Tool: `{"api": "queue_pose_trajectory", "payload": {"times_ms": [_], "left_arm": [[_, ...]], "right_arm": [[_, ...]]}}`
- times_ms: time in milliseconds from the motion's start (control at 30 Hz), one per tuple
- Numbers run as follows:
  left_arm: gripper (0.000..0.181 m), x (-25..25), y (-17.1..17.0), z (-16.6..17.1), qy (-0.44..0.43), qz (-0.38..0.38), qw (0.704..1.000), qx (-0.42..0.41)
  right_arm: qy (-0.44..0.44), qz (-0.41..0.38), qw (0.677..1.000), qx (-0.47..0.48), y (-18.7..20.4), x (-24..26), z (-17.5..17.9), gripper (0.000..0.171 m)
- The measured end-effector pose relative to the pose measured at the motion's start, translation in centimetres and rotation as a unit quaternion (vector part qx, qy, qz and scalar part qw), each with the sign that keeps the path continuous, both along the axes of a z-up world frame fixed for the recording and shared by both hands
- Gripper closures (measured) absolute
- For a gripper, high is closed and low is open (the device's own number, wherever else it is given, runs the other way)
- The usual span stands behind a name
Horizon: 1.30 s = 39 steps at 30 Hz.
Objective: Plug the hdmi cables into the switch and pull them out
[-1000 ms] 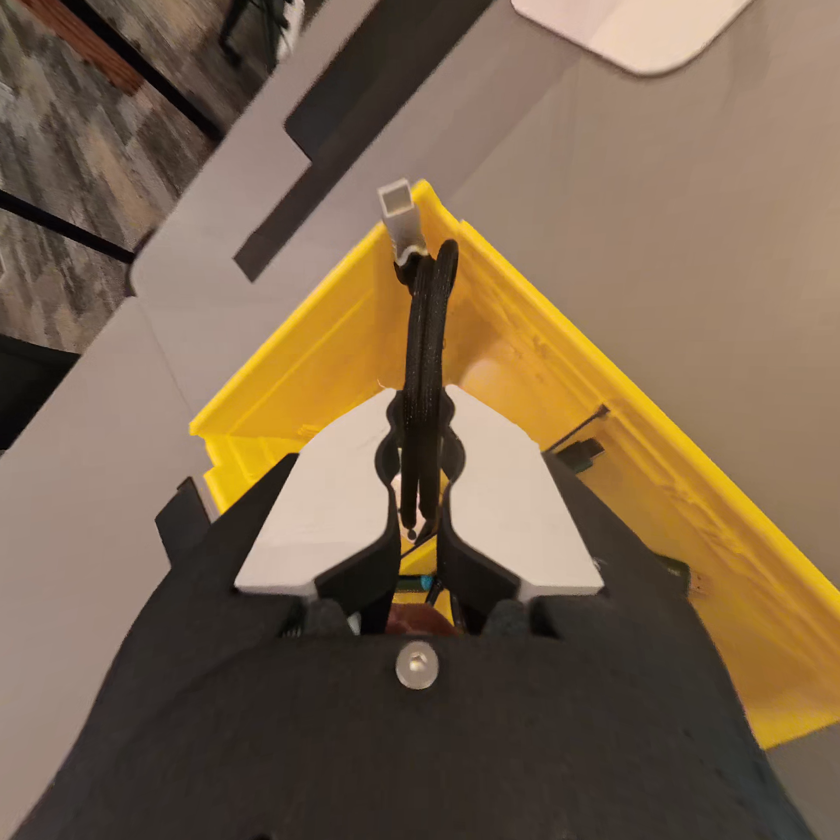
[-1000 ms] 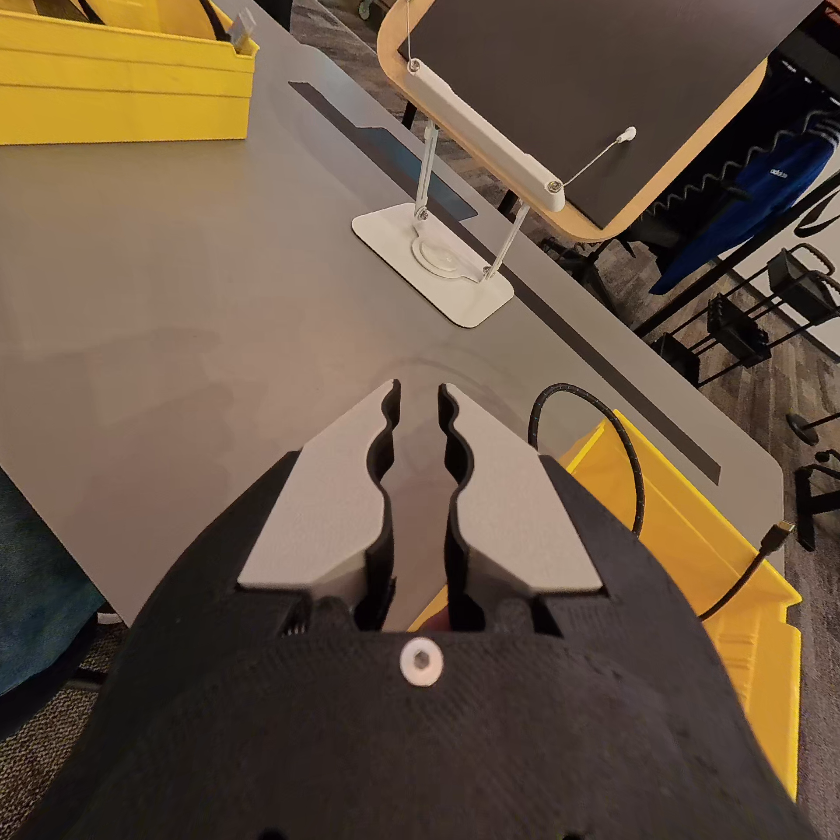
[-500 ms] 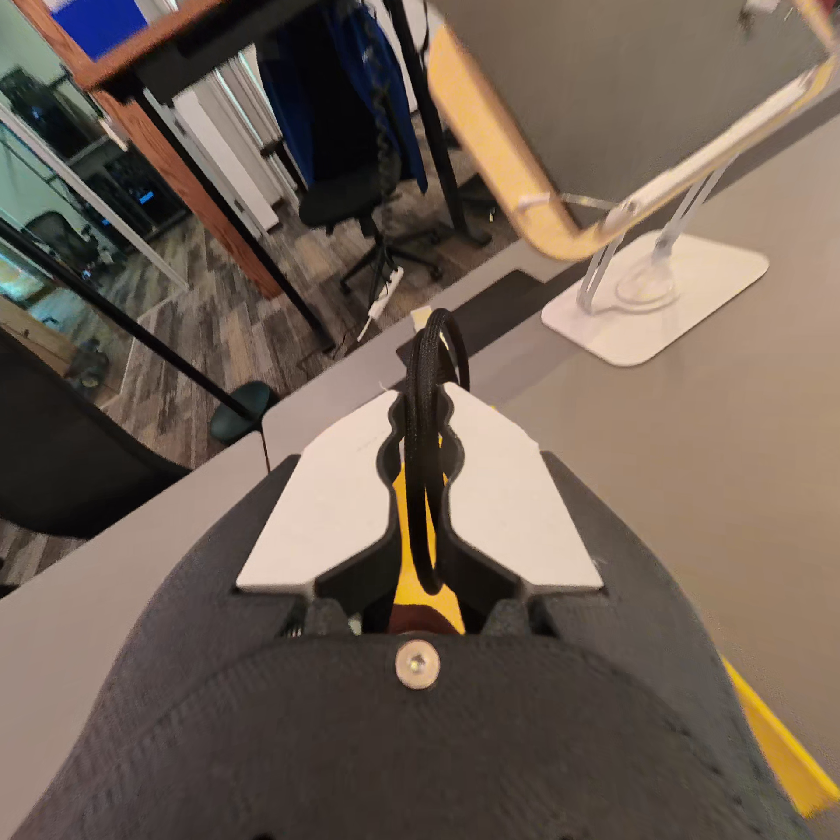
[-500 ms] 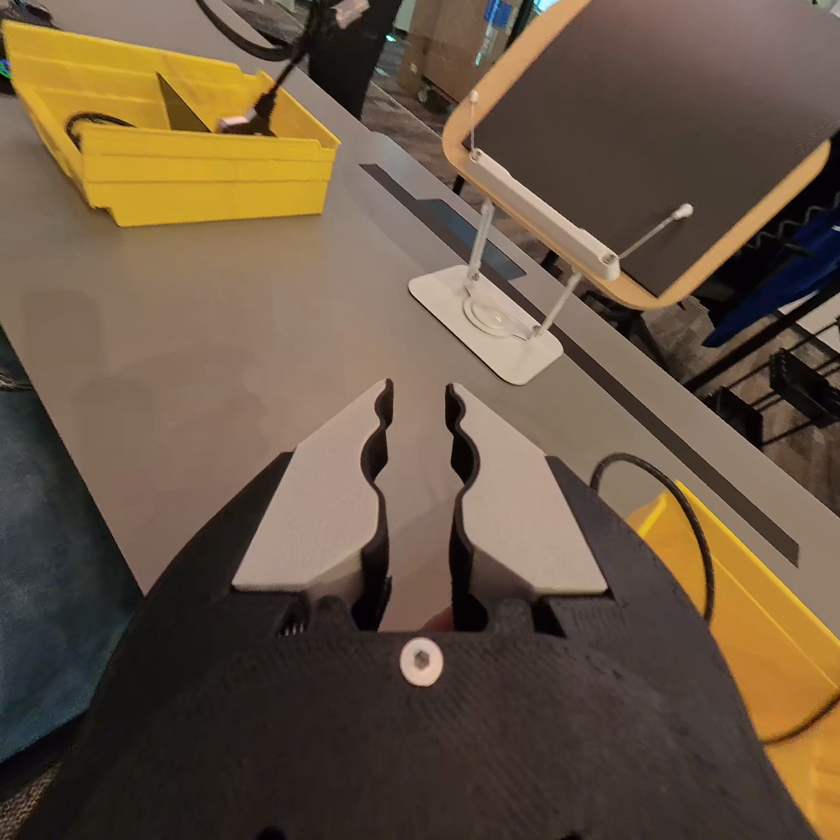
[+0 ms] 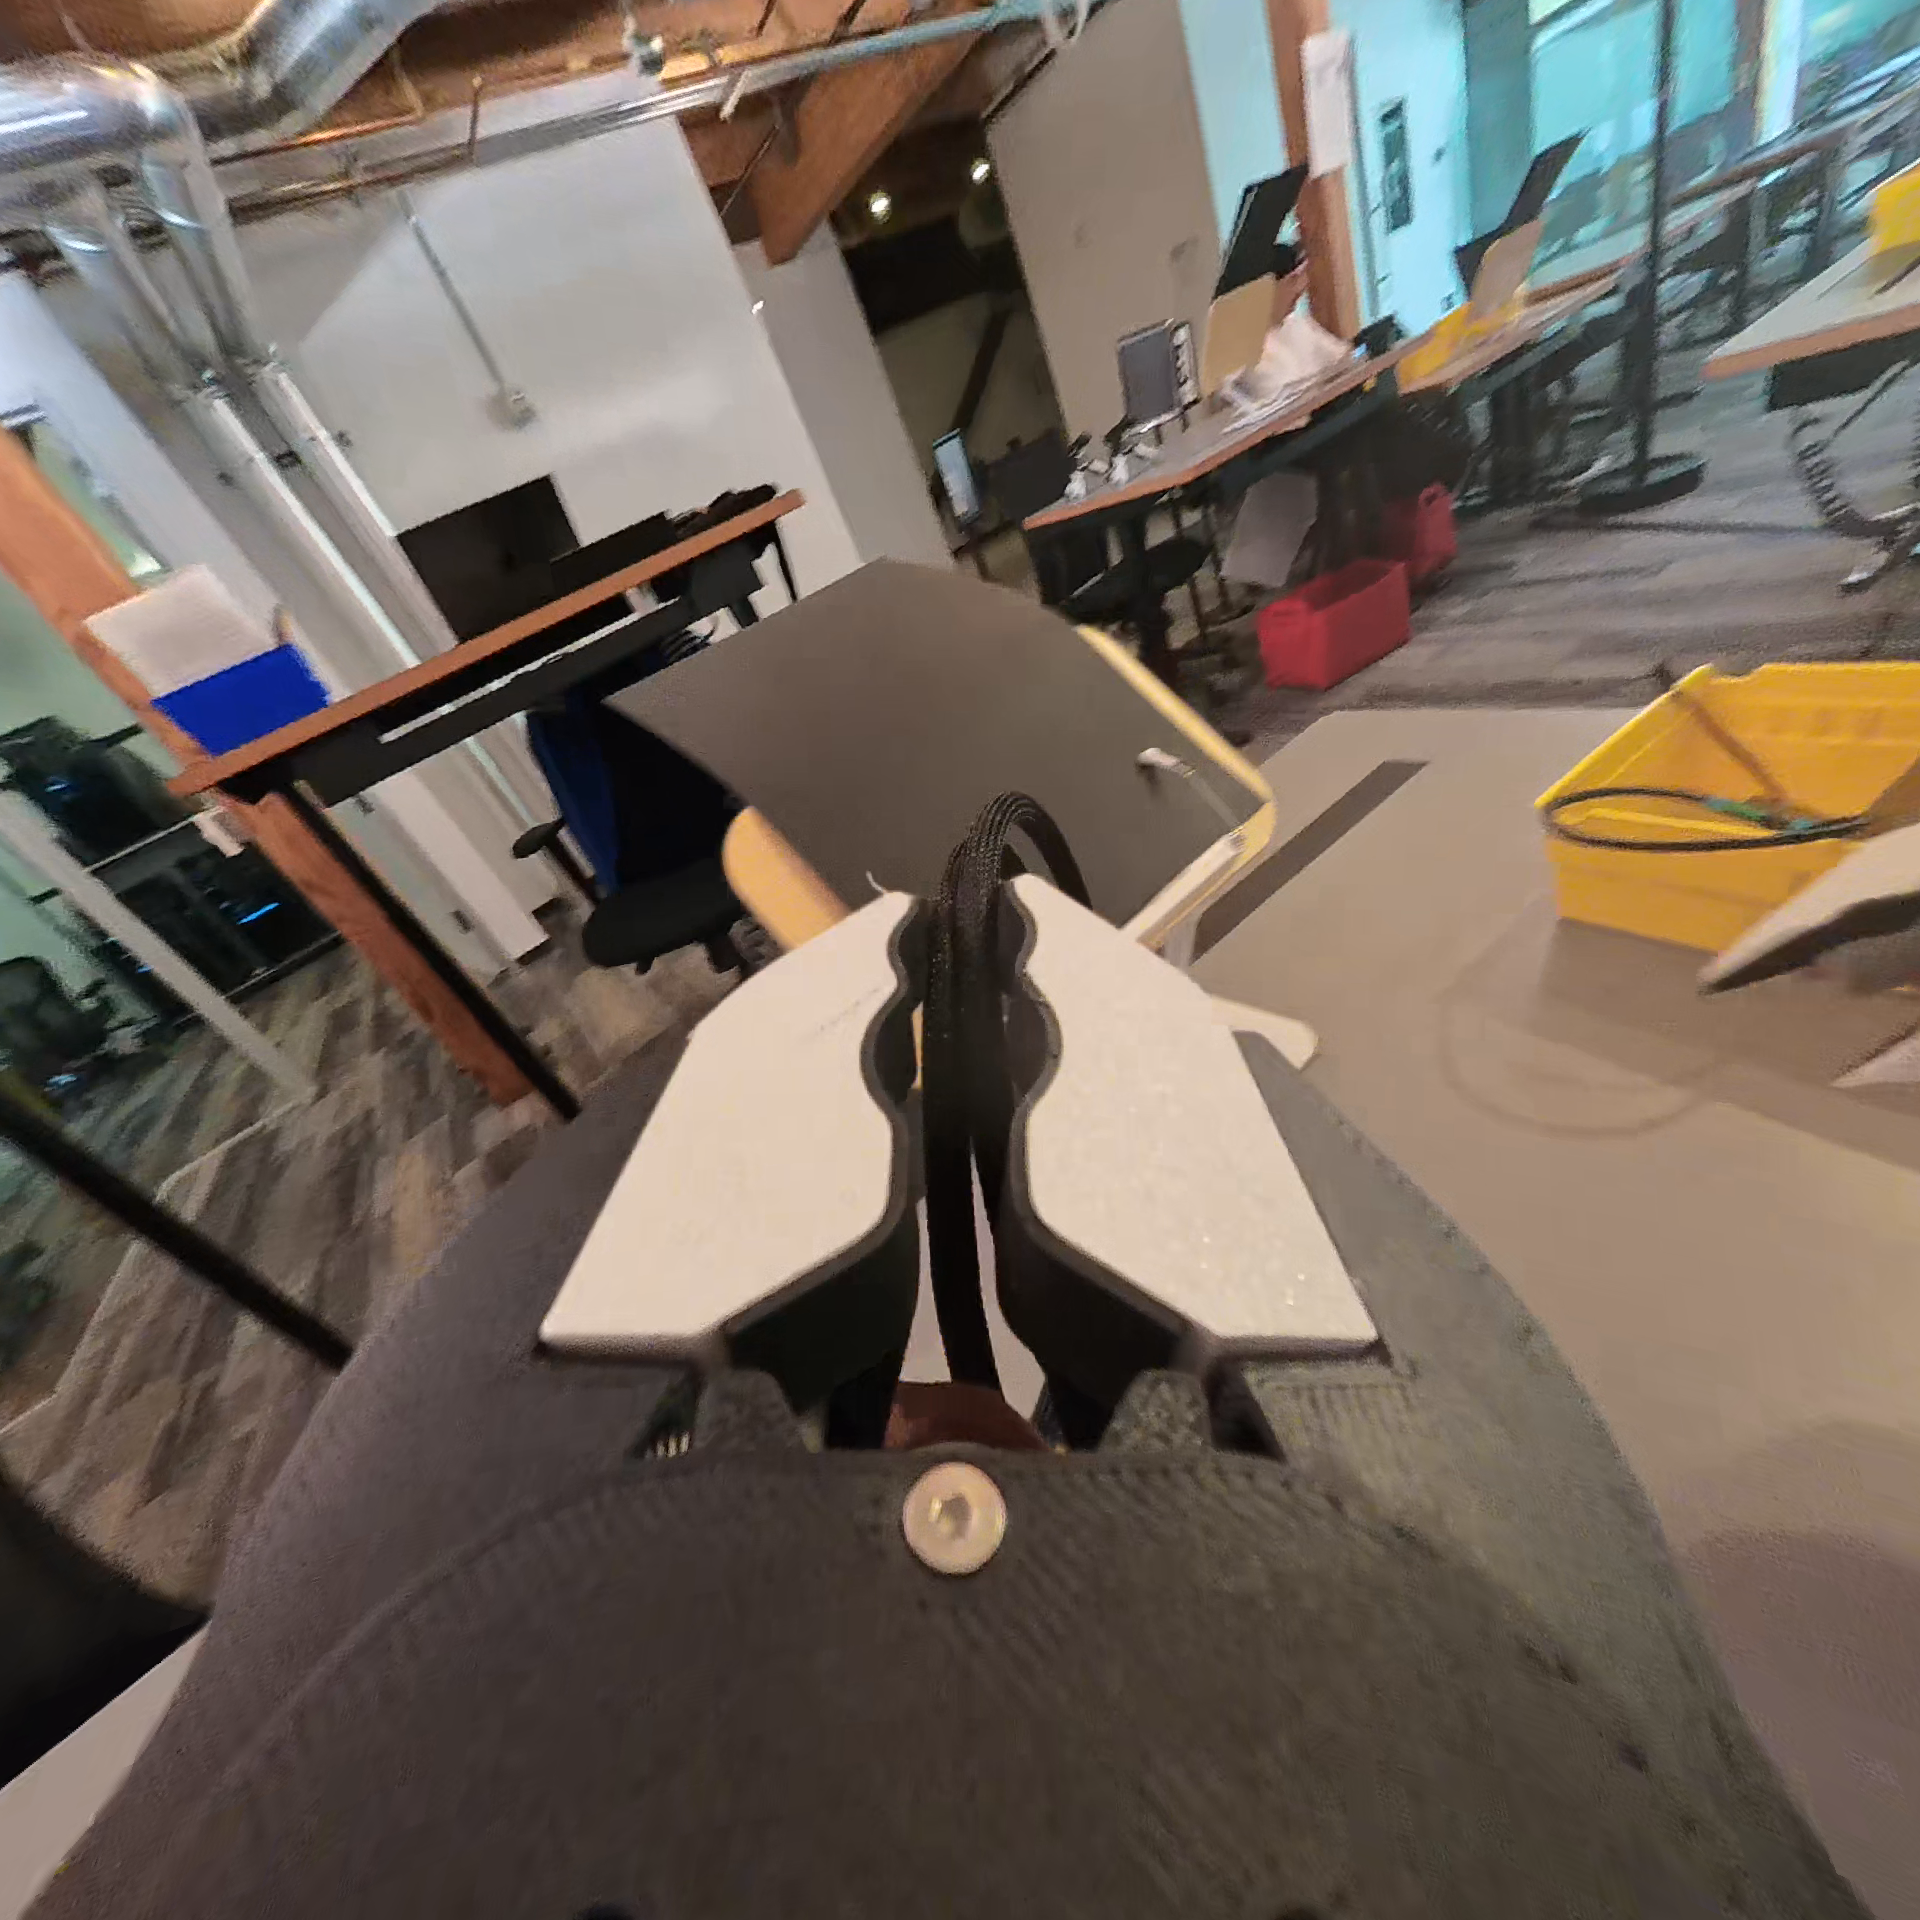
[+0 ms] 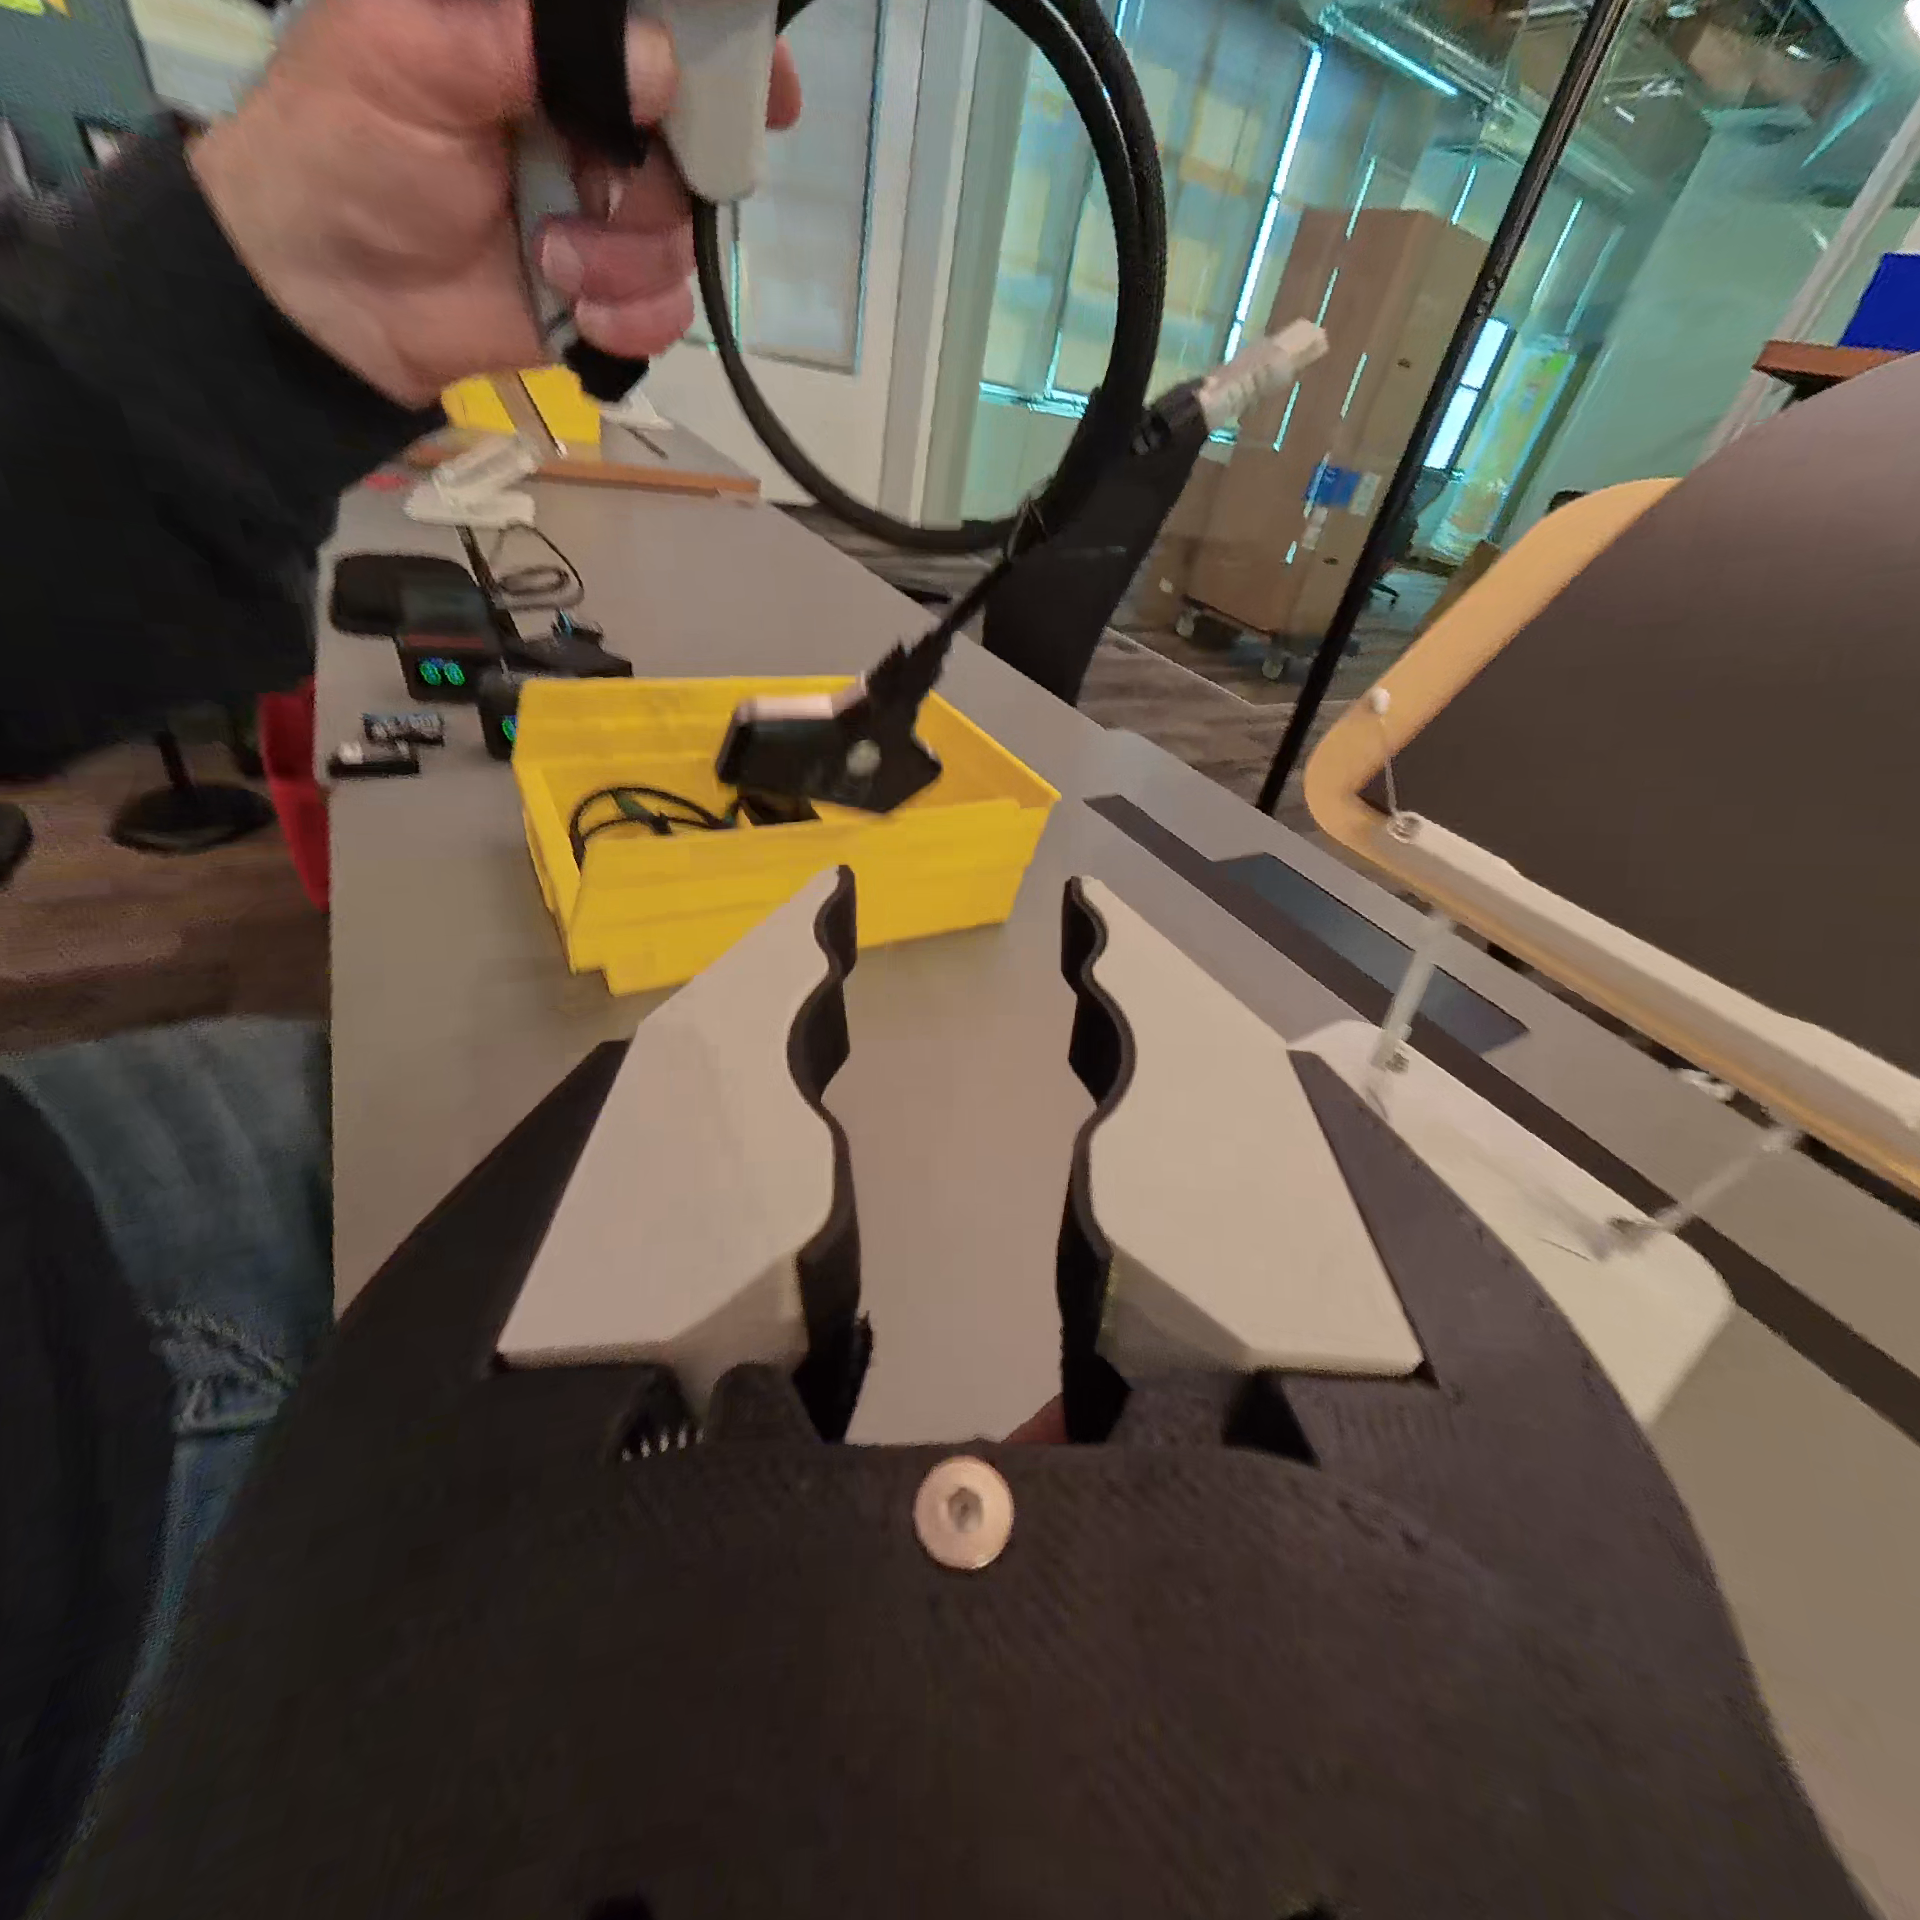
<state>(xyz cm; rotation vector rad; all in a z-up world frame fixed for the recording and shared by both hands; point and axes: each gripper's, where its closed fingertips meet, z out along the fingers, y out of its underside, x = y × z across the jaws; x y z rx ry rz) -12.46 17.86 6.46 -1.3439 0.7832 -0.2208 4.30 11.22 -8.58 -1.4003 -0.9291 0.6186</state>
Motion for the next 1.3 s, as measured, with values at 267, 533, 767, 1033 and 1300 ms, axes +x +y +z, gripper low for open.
{"api": "queue_pose_trajectory", "payload": {"times_ms": [267,533,767,1033,1300], "left_arm": [[0.17,8.2,-4.2,-3.4,-0.03,-0.104,0.994,-0.029],[0.169,10.0,-4.5,-8.0,-0.032,-0.143,0.986,-0.084],[0.139,8.3,-4.1,-9.0,0.003,-0.14,0.985,-0.097],[0.106,12.8,-4.5,-15.2,0.173,-0.104,0.974,-0.105],[0.106,12.6,-4.7,-14.5,0.331,-0.051,0.942,0.001]], "right_arm": [[0.144,0.035,0.981,-0.125,4.6,-3.4,-0.4,0.118],[0.099,0.036,0.984,-0.145,5.6,-3.0,-3.2,0.158],[-0.184,-0.064,0.981,0.012,7.2,-0.7,-5.3,0.16],[-0.32,-0.037,0.937,0.134,5.5,-2.1,-4.6,0.159],[-0.407,0.0,0.892,0.198,3.9,-2.9,-6.0,0.16]]}}
